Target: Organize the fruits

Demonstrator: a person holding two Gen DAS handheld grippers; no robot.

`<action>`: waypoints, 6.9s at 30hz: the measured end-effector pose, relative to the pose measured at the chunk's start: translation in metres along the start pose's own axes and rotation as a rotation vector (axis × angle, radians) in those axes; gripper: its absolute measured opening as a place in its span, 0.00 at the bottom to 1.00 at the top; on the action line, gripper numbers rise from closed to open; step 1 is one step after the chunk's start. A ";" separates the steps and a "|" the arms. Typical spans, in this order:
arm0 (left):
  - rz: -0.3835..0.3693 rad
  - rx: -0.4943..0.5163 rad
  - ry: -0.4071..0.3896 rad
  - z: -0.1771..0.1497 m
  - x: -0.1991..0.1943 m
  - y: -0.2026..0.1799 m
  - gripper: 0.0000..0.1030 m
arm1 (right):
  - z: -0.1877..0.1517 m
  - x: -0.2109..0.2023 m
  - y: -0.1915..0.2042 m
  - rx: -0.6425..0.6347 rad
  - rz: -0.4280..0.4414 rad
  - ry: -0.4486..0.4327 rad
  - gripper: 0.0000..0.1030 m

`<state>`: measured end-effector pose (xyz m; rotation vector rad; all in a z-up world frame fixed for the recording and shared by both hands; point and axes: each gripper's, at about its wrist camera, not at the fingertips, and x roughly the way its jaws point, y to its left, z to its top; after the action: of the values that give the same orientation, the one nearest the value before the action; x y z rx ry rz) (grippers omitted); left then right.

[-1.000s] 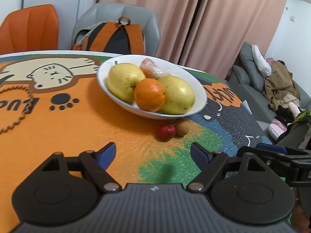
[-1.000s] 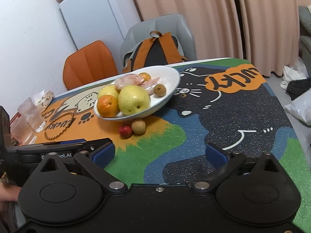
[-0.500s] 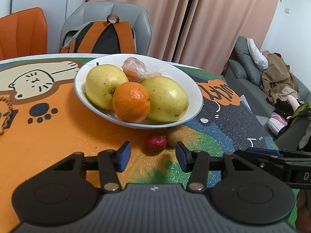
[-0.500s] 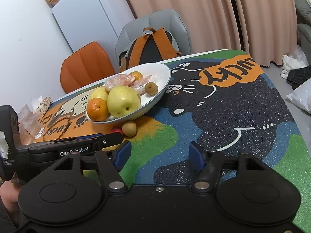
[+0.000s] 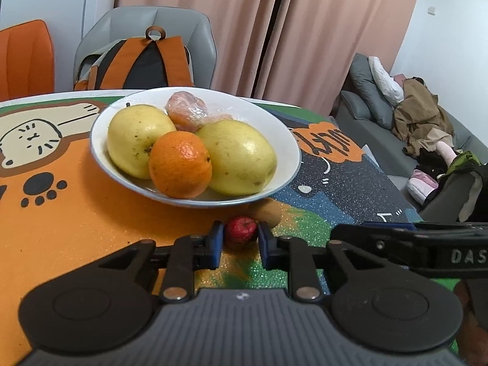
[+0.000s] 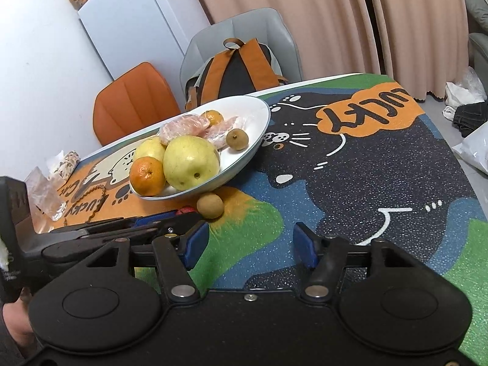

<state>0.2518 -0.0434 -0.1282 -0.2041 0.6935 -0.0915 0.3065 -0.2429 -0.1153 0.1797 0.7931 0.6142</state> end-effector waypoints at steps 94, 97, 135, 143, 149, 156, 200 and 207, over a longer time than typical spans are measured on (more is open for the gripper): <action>0.058 -0.021 -0.123 0.078 -0.077 0.041 0.22 | 0.078 0.004 0.059 -0.151 -0.046 -0.075 0.24; 0.061 -0.017 -0.121 0.084 -0.072 0.043 0.22 | 0.084 0.010 0.053 -0.133 -0.038 -0.075 0.24; 0.039 0.053 -0.065 0.137 0.008 -0.002 0.31 | 0.092 0.020 0.003 -0.028 -0.043 -0.062 0.30; 0.057 0.012 -0.054 0.128 -0.009 0.013 0.37 | 0.083 0.023 0.009 -0.021 -0.023 -0.046 0.31; 0.083 -0.018 -0.052 0.115 -0.028 0.025 0.52 | 0.077 0.018 0.017 -0.019 -0.013 -0.048 0.32; 0.093 -0.051 -0.039 0.100 -0.047 0.038 0.69 | 0.073 0.006 0.029 -0.030 -0.006 -0.057 0.38; 0.119 -0.056 -0.095 0.020 -0.156 0.032 1.00 | 0.014 -0.088 0.078 -0.080 0.011 -0.146 1.00; 0.132 -0.050 -0.116 0.011 -0.176 0.031 1.00 | 0.003 -0.102 0.088 -0.094 0.017 -0.157 1.00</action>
<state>0.1247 0.0154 -0.0163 -0.2095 0.5925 0.0632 0.2141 -0.2301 -0.0174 0.1466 0.6109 0.6443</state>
